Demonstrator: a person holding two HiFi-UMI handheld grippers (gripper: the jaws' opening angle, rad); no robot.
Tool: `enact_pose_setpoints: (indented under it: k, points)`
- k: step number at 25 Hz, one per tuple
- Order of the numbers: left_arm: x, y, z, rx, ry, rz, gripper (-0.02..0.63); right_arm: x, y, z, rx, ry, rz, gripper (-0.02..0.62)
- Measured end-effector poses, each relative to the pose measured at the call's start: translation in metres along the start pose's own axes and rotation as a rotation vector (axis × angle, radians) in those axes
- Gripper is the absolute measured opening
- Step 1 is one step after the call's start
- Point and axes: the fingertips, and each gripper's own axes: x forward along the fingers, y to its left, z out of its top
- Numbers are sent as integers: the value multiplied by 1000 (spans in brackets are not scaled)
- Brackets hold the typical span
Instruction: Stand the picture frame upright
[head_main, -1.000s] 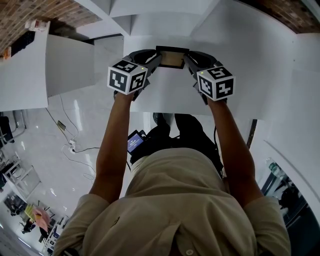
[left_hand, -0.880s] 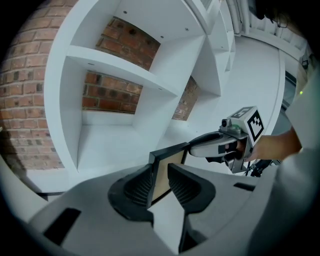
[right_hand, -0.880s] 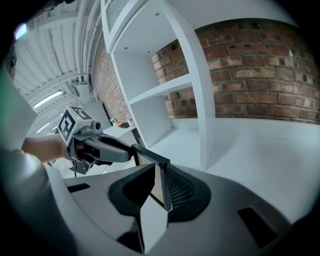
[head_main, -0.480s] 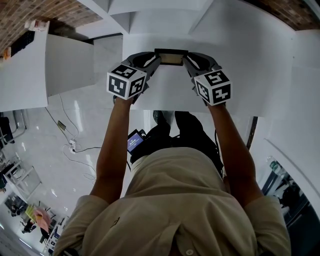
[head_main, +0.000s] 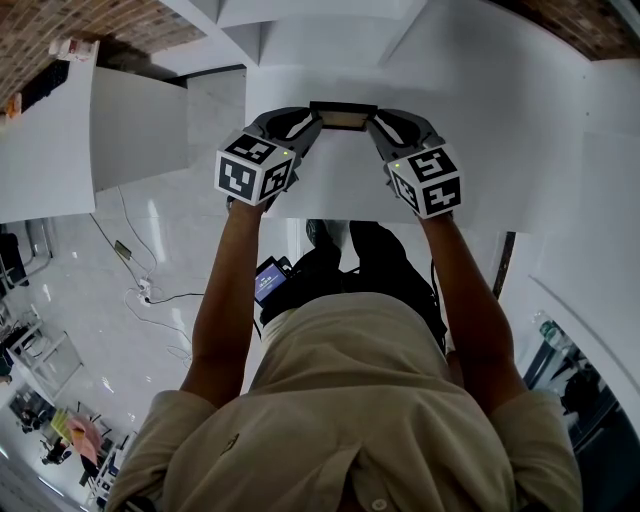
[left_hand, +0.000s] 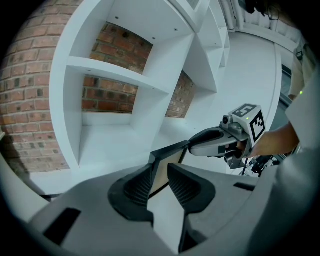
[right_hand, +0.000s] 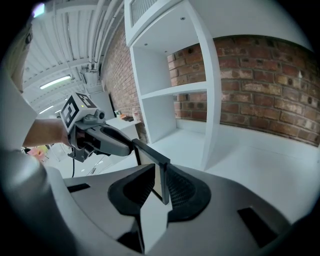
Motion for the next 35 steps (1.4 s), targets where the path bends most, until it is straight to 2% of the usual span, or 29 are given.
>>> enact_pose_setpoints:
  k: [35]
  points:
    - [-10,-11,-11,24,7,3,83,-9,12,-8,-110,-1,31,71]
